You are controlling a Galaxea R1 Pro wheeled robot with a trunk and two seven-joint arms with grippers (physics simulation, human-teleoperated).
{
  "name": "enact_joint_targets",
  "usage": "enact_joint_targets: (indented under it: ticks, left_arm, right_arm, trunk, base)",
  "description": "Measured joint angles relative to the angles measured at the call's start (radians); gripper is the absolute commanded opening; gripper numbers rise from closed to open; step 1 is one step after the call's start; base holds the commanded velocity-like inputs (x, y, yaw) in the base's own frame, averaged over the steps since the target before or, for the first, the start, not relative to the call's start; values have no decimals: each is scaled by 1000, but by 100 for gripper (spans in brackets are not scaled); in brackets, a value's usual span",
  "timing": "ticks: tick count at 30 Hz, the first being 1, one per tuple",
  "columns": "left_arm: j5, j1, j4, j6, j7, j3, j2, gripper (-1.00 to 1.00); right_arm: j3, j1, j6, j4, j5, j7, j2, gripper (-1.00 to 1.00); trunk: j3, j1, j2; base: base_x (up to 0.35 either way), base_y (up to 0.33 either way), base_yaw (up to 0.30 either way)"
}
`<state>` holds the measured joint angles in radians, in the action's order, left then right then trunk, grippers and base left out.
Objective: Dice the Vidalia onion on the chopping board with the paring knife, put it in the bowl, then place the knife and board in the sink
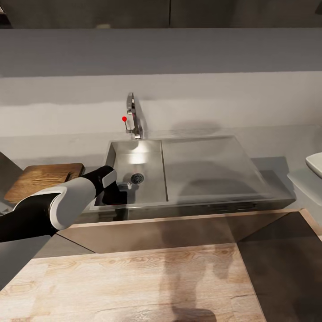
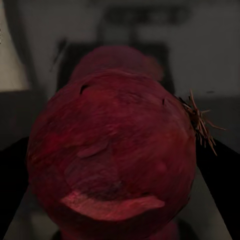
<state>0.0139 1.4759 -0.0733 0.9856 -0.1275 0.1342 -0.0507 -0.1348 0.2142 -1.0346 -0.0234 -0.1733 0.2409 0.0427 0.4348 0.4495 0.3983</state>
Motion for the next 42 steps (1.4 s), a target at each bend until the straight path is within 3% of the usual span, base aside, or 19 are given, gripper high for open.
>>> enact_joint_targets:
  ticks: [21, 37, 42]
  left_arm:
    - [-7, 0, 11, -1, 0, -7, -3, -100]
    - [-7, 0, 26, -1, 0, -7, -4, -100]
    - [-8, 1, 74, 1, 0, -9, -5, -100]
  right_arm:
    - [0, 0, 0, 0, 0, 0, 0, 100]
    - [1, 0, 0, 0, 0, 0, 0, 100]
    - [0, 0, 0, 0, 0, 0, 0, 100]
  trunk:
    - [0, 0, 0]
    - [-24, 0, 0]
    - [-32, 0, 0]
  base:
    - [0, 0, 0]
    - [0, 0, 0]
    - [0, 0, 0]
